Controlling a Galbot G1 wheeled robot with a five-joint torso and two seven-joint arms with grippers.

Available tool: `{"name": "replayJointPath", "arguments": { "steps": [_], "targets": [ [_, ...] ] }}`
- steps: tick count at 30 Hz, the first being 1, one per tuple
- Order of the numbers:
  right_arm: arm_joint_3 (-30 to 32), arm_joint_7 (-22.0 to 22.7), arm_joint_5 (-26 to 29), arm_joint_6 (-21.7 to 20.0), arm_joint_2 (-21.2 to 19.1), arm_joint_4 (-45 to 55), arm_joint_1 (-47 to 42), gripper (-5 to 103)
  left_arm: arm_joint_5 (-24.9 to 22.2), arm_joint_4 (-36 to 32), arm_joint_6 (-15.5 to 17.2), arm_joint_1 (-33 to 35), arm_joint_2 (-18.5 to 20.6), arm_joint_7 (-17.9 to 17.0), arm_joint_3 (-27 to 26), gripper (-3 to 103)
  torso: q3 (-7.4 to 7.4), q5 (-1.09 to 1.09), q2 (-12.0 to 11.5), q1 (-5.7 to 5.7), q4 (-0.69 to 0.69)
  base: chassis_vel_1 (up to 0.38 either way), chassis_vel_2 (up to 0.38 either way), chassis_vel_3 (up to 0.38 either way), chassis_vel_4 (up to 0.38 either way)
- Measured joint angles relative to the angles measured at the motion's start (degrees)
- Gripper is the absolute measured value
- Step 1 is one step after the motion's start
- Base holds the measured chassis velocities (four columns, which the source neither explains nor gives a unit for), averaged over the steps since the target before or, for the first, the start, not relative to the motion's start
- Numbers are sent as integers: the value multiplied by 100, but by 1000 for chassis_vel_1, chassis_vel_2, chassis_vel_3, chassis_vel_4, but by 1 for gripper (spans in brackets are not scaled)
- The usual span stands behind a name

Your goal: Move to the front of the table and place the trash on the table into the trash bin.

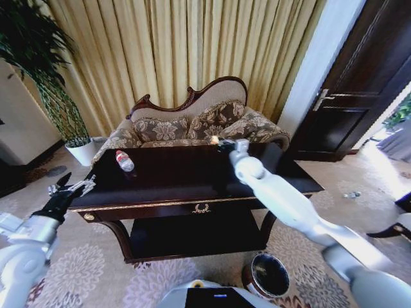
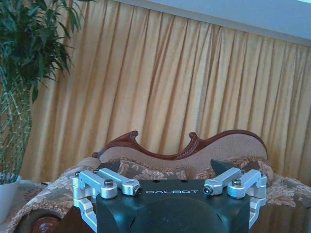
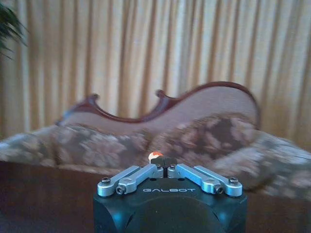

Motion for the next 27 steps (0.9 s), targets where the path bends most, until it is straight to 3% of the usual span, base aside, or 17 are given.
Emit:
{"name": "replayJointPath", "arguments": {
  "steps": [8,27],
  "targets": [
    [769,37,-268,56,-545,422,-770,0,-179,25,88,-55,239,-54,74,100,0,-1,0,0,2,0,0,0,0],
    [1716,32,-472,110,-453,1056,-1918,0,-452,57,144,-169,617,-106,128,100,0,-2,0,0,1,0,0,0,0]
  ]
}}
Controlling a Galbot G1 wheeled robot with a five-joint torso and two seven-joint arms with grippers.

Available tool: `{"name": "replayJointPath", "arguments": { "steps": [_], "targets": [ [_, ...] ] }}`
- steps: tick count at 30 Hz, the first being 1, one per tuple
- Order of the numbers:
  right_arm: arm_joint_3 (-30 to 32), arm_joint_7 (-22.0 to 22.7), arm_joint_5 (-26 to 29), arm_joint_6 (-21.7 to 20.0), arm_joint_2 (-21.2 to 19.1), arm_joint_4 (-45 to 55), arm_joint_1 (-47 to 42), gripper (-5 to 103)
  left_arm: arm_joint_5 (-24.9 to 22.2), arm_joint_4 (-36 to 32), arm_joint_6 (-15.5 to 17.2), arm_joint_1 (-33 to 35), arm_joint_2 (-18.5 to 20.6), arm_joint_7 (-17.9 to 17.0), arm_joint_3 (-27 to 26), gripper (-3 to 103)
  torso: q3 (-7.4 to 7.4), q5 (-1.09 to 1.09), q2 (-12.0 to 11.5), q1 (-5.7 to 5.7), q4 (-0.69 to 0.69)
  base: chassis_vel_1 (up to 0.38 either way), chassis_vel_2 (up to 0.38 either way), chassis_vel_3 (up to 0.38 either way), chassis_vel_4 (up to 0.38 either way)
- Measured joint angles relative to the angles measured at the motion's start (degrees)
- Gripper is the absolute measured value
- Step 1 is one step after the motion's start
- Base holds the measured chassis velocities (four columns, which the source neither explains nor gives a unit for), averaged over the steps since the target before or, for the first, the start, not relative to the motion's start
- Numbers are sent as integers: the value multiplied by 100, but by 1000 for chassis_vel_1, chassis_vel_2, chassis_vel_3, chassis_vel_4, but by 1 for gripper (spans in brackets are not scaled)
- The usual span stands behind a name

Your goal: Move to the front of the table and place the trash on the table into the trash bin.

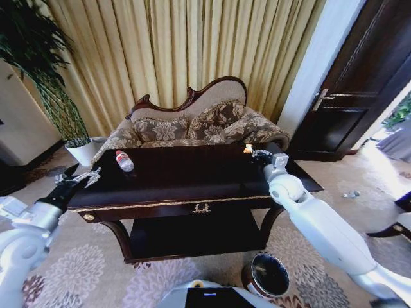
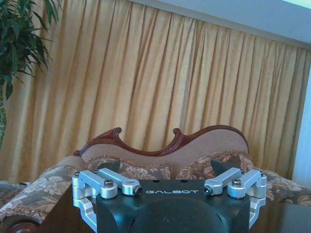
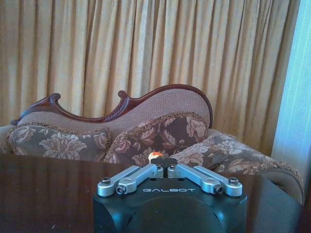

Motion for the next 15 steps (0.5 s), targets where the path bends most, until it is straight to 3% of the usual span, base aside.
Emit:
{"name": "replayJointPath", "arguments": {
  "steps": [7,15],
  "targets": [
    [55,-36,-101,89,87,73,-233,0,-21,-76,23,60,-9,-13,-51,100,0,0,-1,1,1,105,-106,-91,114],
    [135,-74,-173,152,133,121,-384,0,-5,-161,24,109,-51,-19,-60,100,-1,0,1,-2,0,198,-202,-221,201]
  ]
}}
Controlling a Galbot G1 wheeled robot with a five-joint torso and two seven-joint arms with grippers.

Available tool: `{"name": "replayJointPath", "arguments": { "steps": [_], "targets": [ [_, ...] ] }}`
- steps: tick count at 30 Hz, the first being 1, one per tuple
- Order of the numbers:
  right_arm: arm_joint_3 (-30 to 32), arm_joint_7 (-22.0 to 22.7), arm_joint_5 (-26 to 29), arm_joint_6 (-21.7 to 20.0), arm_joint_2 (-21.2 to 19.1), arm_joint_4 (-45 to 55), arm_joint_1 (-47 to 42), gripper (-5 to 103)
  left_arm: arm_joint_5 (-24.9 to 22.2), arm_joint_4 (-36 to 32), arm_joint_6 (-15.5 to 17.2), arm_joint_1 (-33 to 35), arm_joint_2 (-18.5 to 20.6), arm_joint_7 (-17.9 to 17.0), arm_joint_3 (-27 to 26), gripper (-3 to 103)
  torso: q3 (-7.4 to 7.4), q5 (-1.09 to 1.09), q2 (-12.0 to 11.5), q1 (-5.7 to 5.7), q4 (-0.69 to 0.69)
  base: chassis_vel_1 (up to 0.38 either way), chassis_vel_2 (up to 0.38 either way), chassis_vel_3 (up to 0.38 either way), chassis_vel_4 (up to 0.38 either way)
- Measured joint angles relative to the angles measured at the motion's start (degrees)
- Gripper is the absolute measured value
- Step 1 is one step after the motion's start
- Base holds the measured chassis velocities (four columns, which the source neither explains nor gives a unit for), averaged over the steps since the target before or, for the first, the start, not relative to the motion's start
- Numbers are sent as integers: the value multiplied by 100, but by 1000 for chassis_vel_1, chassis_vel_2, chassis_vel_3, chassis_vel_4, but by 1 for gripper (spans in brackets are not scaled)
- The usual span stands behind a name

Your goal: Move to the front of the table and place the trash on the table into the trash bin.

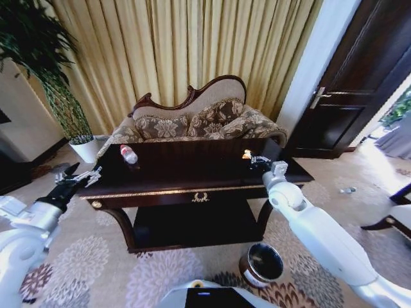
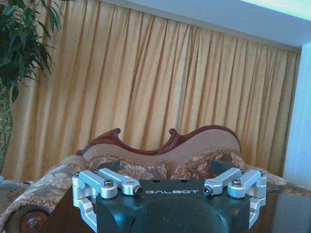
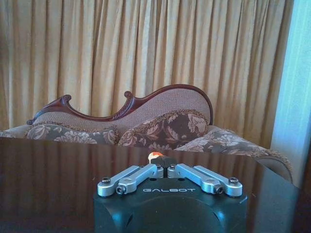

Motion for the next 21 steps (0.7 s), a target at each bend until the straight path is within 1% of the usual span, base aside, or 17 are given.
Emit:
{"name": "replayJointPath", "arguments": {
  "steps": [7,13,15,16,18,19,20,21],
  "targets": [
    [89,-74,-171,51,25,-54,-190,0,22,-32,-8,19,-28,0,-2,100,0,-1,0,0,1,199,-190,-193,177],
    [247,-208,-326,162,144,-174,-559,0,38,-90,-27,84,-110,0,-38,100,0,0,0,0,0,107,-102,-108,100],
    [442,-284,-365,185,157,-160,-757,0,41,-117,-35,125,-141,2,-60,100,1,-1,0,1,2,43,-30,-34,58],
    [442,-284,-365,185,157,-160,-757,0,41,-117,-35,125,-141,2,-60,100,1,-1,0,1,2,43,-19,-18,58],
    [768,-397,-390,186,122,-98,-1016,0,43,-144,-39,141,-176,8,-74,100,1,1,-1,2,1,0,0,0,0],
    [768,-397,-390,186,122,-98,-1016,0,43,-144,-39,141,-176,8,-74,100,1,1,-1,2,1,0,0,0,0],
    [923,-485,-439,189,97,-103,-1147,0,44,-156,-41,140,-194,10,-75,100,1,-3,-2,3,-2,0,0,0,0],
    [992,-541,-516,212,101,-148,-1224,0,48,-159,-42,127,-210,10,-71,100,1,-1,-2,4,-2,0,0,0,0]
  ]
}}
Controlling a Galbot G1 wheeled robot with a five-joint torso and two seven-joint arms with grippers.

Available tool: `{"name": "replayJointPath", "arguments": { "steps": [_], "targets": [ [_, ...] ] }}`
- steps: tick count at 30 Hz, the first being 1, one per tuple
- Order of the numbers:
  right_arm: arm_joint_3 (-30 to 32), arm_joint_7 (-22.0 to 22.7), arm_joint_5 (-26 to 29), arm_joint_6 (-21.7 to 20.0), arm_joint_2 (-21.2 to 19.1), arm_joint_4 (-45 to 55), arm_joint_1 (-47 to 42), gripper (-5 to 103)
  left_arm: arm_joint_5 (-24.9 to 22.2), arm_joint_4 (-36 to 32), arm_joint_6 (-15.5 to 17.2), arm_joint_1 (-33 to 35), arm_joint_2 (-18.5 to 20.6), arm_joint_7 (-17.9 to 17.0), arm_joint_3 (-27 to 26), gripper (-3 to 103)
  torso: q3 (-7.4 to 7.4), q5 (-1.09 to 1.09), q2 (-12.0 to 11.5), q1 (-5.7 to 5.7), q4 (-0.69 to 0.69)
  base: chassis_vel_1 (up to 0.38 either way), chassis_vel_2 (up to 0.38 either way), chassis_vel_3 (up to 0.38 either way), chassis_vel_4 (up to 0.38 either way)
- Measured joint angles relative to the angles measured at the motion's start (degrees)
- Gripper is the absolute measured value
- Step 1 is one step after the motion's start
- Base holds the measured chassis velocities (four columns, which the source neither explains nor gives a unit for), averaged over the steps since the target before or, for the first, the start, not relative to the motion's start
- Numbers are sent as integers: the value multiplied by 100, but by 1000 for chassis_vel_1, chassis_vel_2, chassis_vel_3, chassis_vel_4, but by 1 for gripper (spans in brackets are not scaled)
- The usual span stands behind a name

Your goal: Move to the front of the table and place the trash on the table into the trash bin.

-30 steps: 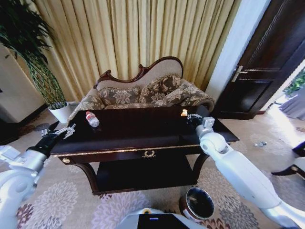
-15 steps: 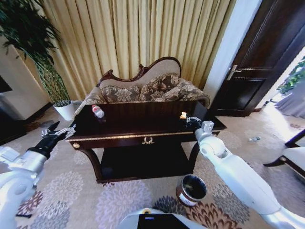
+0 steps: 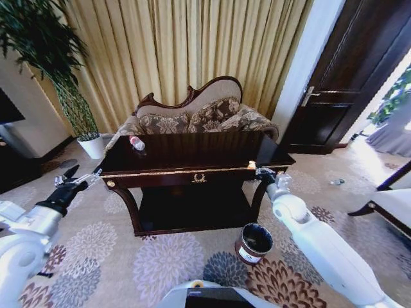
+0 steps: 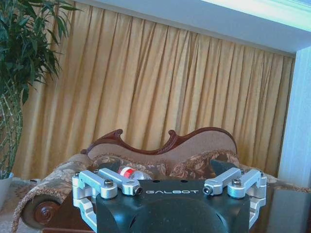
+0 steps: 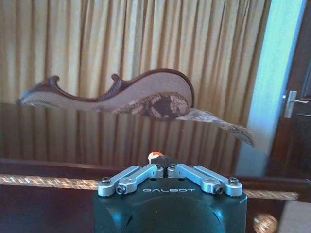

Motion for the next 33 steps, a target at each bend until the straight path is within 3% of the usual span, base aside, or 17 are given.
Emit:
{"name": "replayJointPath", "arguments": {
  "steps": [9,11,20,25,33],
  "targets": [
    [-119,-24,-173,74,182,-288,-37,0,70,-12,-14,-39,-99,0,59,100,0,2,0,-1,3,0,0,0,0],
    [-315,-272,-472,-53,298,-765,-44,0,70,-29,-26,10,-159,8,-2,100,0,0,0,-1,4,0,0,0,0],
    [-314,-1198,-1394,69,641,-2359,-173,0,58,-5,-44,7,-197,18,-33,100,0,1,1,-1,3,0,0,0,0],
    [-238,-1403,-1678,117,740,-2917,-171,0,38,20,-31,-16,-197,19,-28,100,0,1,1,-1,1,0,0,0,0],
    [-50,-1696,-2596,409,1014,-3898,-143,0,23,79,5,-120,-136,14,33,100,0,1,0,-1,3,0,0,0,0]
  ]
}}
